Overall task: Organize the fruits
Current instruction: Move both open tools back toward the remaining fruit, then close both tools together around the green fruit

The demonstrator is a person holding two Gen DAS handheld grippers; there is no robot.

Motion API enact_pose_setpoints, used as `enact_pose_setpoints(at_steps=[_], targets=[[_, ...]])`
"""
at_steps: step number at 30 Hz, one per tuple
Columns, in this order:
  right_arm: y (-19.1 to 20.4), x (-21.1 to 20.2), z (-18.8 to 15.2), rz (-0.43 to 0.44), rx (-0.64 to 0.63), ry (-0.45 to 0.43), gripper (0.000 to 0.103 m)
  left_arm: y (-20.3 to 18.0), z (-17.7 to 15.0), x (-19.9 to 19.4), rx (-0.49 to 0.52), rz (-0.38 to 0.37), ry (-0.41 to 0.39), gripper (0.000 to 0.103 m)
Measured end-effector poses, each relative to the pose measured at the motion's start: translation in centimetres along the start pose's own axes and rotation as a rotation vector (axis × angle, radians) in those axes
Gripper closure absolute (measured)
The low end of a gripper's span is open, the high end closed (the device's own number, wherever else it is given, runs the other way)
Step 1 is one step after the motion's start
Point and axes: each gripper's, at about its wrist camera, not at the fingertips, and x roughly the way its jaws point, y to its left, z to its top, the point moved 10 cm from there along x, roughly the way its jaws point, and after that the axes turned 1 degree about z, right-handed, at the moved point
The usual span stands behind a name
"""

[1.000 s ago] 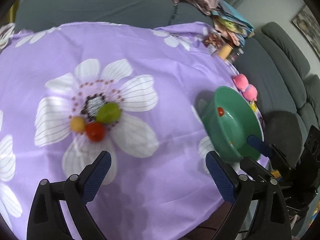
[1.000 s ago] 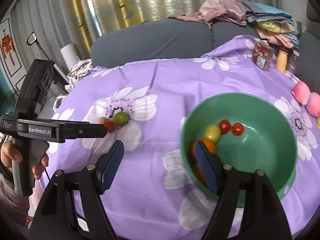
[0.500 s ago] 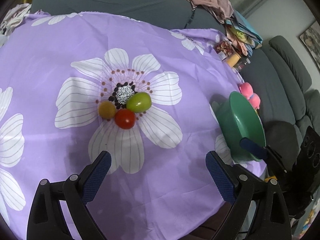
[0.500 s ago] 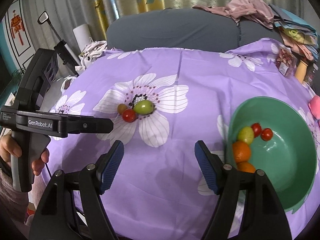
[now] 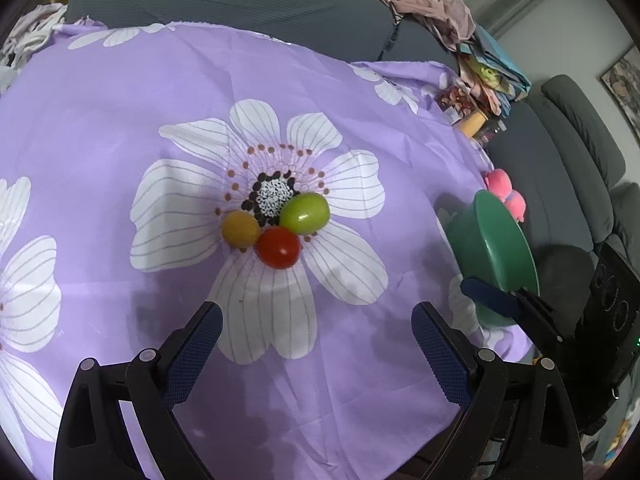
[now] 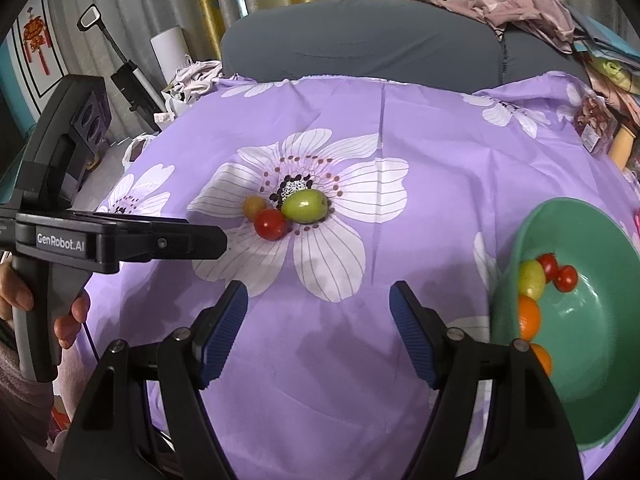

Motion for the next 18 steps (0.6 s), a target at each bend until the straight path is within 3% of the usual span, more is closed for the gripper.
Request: enact_pose_setpoints(at_steps=[10, 18], targets=[[0.4, 2.8, 0.8, 0.064, 0.051, 0.024, 0.029, 1.0, 1.8, -0.2, 0.005, 0.002, -0.021, 0.008], [-0.1, 5.7, 1.8, 0.174, 0.179, 0.045, 0.029, -0.5, 3.9, 2.1, 0.047, -0.049, 0.025, 0.008]])
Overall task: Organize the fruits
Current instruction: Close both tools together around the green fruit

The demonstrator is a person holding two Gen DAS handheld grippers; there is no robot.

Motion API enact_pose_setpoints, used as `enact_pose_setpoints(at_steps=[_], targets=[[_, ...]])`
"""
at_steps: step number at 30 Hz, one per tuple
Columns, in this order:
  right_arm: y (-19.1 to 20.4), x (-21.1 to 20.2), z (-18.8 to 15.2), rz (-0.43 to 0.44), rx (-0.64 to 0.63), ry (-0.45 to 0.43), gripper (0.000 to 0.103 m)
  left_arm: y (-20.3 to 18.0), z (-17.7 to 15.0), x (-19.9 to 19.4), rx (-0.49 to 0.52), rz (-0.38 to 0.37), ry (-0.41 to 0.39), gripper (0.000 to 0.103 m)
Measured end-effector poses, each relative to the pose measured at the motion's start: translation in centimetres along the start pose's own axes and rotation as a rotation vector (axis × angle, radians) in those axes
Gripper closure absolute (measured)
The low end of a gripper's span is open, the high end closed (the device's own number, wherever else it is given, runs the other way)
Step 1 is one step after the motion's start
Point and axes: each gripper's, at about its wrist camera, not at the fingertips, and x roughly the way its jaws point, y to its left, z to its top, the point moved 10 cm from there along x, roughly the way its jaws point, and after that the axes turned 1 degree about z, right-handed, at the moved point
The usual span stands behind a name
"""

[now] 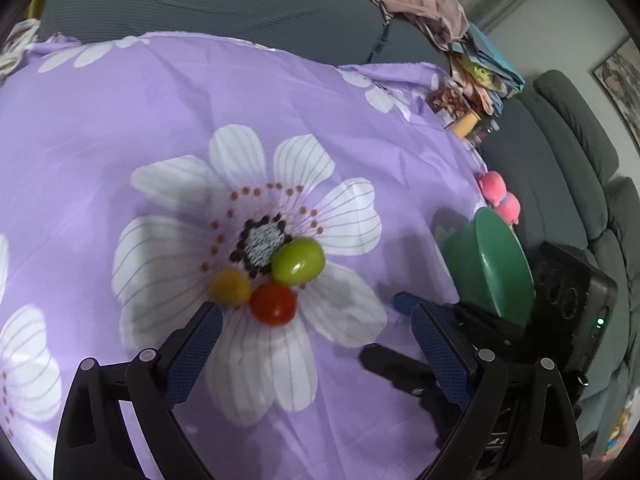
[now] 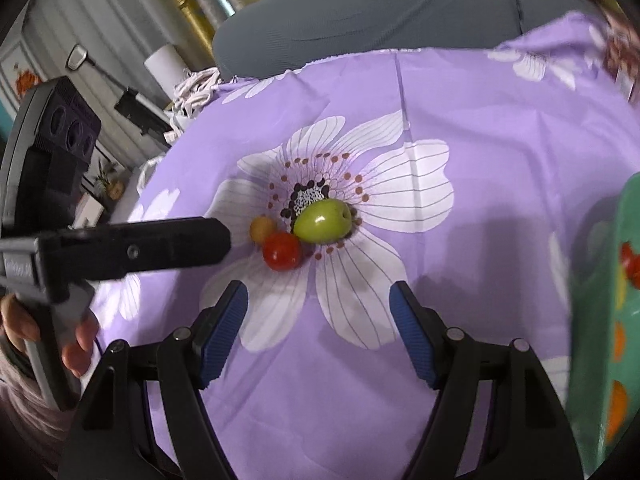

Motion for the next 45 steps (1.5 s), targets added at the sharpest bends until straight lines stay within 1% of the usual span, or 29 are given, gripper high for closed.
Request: enact_pose_setpoints(at_steps=[2, 6, 8, 11, 13, 17, 19, 20, 23, 24, 25, 26, 27, 28, 31, 36, 45], targets=[[-0.2, 0.8, 0.3, 0.031, 0.03, 0.004, 0.03, -0.2, 0.5, 0.5, 0.011, -0.011, 0.009, 0.008], [-0.1, 2.5, 0.4, 0.063, 0.061, 0.032, 0.032, -0.1, 1.2, 1.6, 0.027, -0.001, 0.029, 0.008], [0.0, 3.0, 0.4, 0.065, 0.064, 0.036, 0.033, 0.2, 1.4, 2.0, 0.031, 0.002, 0.036, 0.009], [0.1, 3.8, 0.7, 0.065, 0.073, 0.042, 0.035, 0.6, 1.6, 2.7, 0.034, 0.007, 0.05, 0.013], [0.0, 4.0, 0.8, 0.051, 0.069, 0.045, 0.036, 0.8, 1.7, 3.1, 0.04, 0.014, 0.058, 0.013], [0.2, 4.7, 1.2, 0.048, 0.055, 0.054, 0.041, 1.0, 1.7, 3.9, 0.079, 0.031, 0.076, 0.013], [0.2, 5.0, 1.3, 0.044, 0.049, 0.057, 0.042, 1.0, 1.7, 4.2, 0.092, 0.031, 0.087, 0.016], [0.2, 5.1, 1.4, 0.042, 0.048, 0.058, 0.043, 1.0, 1.7, 4.4, 0.096, 0.03, 0.091, 0.02], [0.3, 5.3, 1.8, 0.044, 0.039, 0.053, 0.044, 1.0, 1.5, 4.9, 0.103, 0.021, 0.107, 0.023], [0.3, 5.4, 1.9, 0.047, 0.037, 0.053, 0.044, 1.0, 1.5, 5.0, 0.104, 0.022, 0.11, 0.026], [0.3, 5.5, 2.0, 0.052, 0.034, 0.052, 0.044, 1.0, 1.4, 5.2, 0.102, 0.016, 0.117, 0.027], [0.4, 5.6, 2.0, 0.058, 0.031, 0.051, 0.045, 1.0, 1.3, 5.3, 0.1, 0.012, 0.12, 0.03], [0.4, 5.6, 2.0, 0.061, 0.03, 0.049, 0.045, 1.0, 1.3, 5.5, 0.1, 0.01, 0.124, 0.036], [0.4, 5.6, 2.0, 0.064, 0.027, 0.047, 0.046, 1.0, 1.2, 5.6, 0.099, 0.007, 0.128, 0.038], [0.4, 5.7, 2.1, 0.078, 0.027, 0.044, 0.049, 1.2, 1.3, 5.7, 0.084, -0.008, 0.132, 0.039], [0.8, 5.9, 2.4, 0.091, 0.01, 0.03, 0.057, 1.5, 1.3, 5.7, 0.06, -0.027, 0.13, 0.04], [1.1, 6.1, 2.7, 0.094, -0.001, 0.009, 0.059, 1.6, 1.3, 5.6, 0.042, -0.036, 0.122, 0.041]])
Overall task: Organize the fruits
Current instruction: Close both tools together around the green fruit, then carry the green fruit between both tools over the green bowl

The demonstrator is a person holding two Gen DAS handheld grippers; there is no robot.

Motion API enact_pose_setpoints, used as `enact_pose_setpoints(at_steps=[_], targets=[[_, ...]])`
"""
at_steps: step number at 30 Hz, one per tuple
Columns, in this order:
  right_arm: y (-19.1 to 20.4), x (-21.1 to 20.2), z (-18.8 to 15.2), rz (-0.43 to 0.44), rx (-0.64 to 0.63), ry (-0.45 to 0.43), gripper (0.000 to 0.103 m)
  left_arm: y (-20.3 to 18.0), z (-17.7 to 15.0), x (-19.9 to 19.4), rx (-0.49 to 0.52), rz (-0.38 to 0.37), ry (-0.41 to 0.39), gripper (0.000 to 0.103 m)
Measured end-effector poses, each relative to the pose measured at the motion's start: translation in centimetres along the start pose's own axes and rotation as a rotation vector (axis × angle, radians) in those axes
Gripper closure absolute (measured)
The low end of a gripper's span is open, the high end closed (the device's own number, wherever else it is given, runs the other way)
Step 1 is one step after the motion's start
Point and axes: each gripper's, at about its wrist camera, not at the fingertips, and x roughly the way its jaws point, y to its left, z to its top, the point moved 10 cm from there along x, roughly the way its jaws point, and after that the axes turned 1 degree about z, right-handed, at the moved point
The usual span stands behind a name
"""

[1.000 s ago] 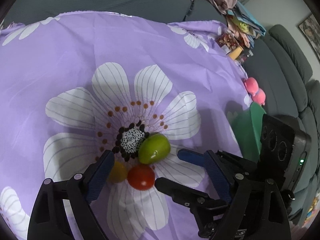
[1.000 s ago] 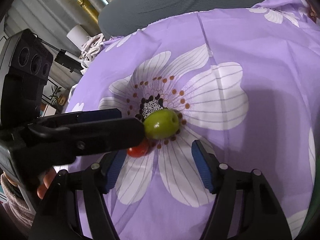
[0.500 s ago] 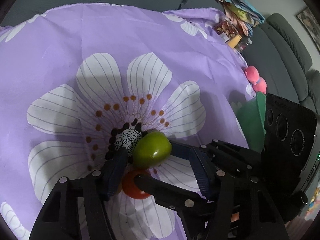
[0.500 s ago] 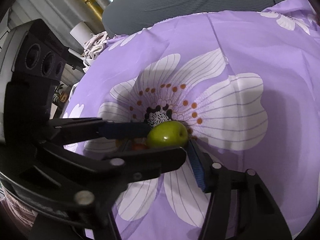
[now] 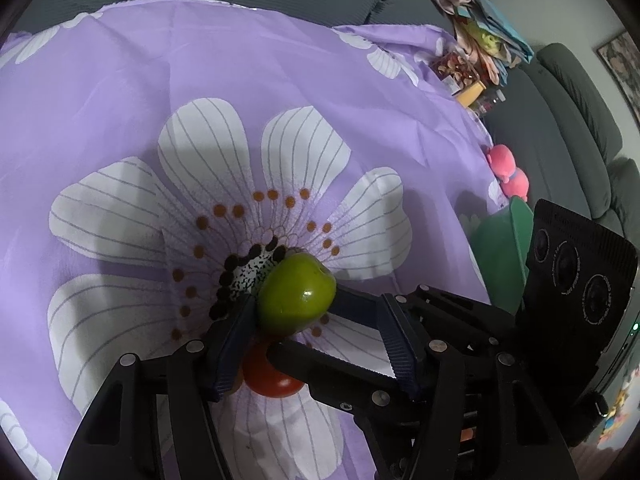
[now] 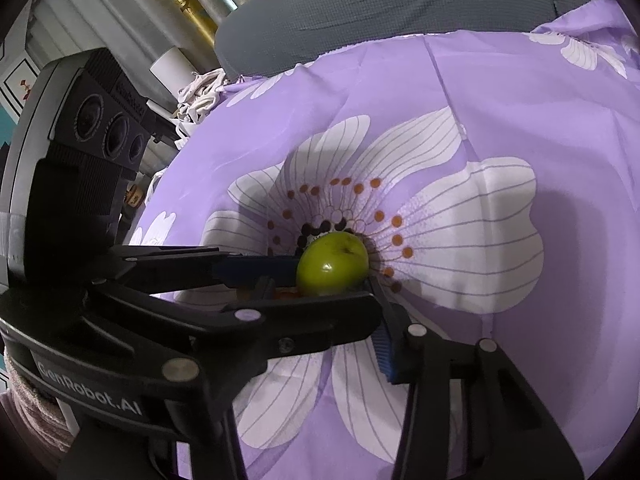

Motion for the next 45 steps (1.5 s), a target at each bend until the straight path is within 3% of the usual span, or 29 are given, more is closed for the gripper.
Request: enact_pose_setpoints(at_steps=[8, 19, 45], targets=[[0.3, -0.9, -0.2, -0.038, -0.032, -0.019, 0.064, -1.3, -0.5, -1.0, 0.017, 0.0, -0.017, 0.042], [1.0, -3.9, -0.5, -0.042, -0.049, -0.075, 0.064, -4.4, -1.1, -2.7, 0.067, 0.017, -0.051, 0.042], [-1.5, -14.9, -2.9, -0.107, -0.015, -0.235, 0.064, -15.2, -2.7, -3.5, 0.252, 0.014, -0.066, 0.042]])
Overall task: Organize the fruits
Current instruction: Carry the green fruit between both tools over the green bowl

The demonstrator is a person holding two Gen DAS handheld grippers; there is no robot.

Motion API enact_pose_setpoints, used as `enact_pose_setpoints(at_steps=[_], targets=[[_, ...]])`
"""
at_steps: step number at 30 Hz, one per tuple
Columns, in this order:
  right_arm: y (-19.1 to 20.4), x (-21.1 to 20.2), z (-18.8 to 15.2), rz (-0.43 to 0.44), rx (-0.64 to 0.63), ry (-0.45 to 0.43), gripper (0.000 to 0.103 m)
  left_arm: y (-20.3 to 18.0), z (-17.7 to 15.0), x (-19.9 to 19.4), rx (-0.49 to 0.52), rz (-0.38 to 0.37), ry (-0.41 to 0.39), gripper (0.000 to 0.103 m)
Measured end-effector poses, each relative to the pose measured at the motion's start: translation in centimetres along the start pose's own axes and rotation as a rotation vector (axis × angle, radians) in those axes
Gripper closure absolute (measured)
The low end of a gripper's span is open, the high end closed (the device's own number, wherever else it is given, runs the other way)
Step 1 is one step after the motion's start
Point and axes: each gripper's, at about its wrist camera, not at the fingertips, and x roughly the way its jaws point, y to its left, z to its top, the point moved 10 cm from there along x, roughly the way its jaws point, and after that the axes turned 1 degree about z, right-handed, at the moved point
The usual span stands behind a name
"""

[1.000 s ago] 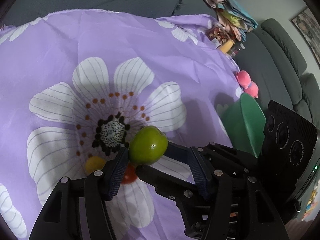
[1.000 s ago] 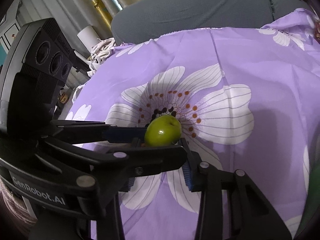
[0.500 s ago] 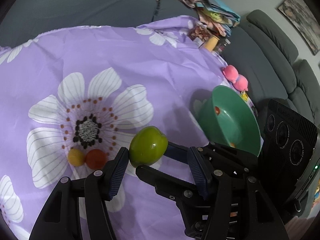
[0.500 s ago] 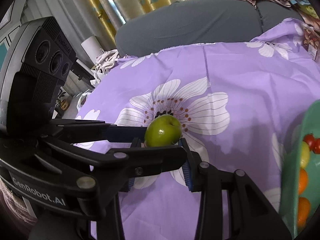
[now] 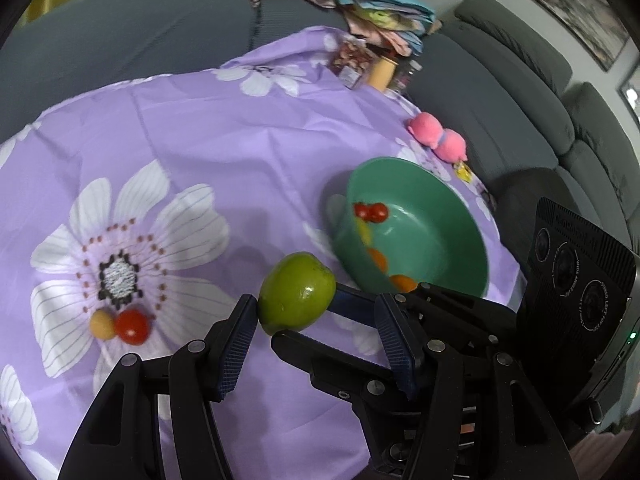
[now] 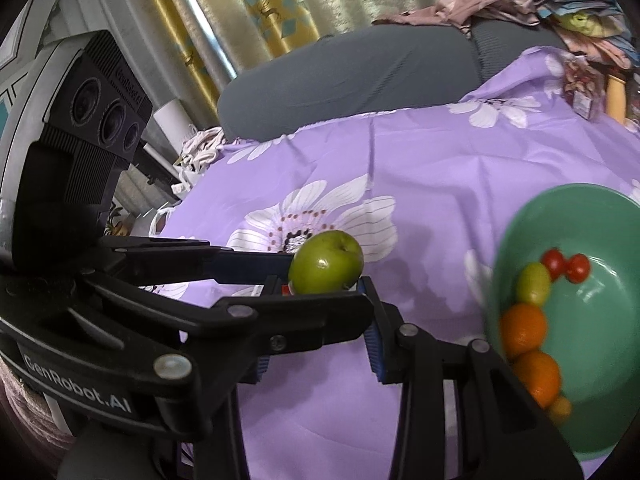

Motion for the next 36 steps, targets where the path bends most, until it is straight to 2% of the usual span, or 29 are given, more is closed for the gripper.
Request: enact_pose_setpoints(at_steps=[23, 36], targets=[[-8.7, -6.0, -0.5, -0.106, 0.12, -0.107, 0.064, -9.4, 1.6, 4.7, 0.147, -0.064, 0.075, 0.042], [-11.2, -7.4, -1.4, -0.137, 0.16, -0.119, 0.064, -11.7, 1.4, 6.5, 0.171, -0.089, 0.107, 0.042]])
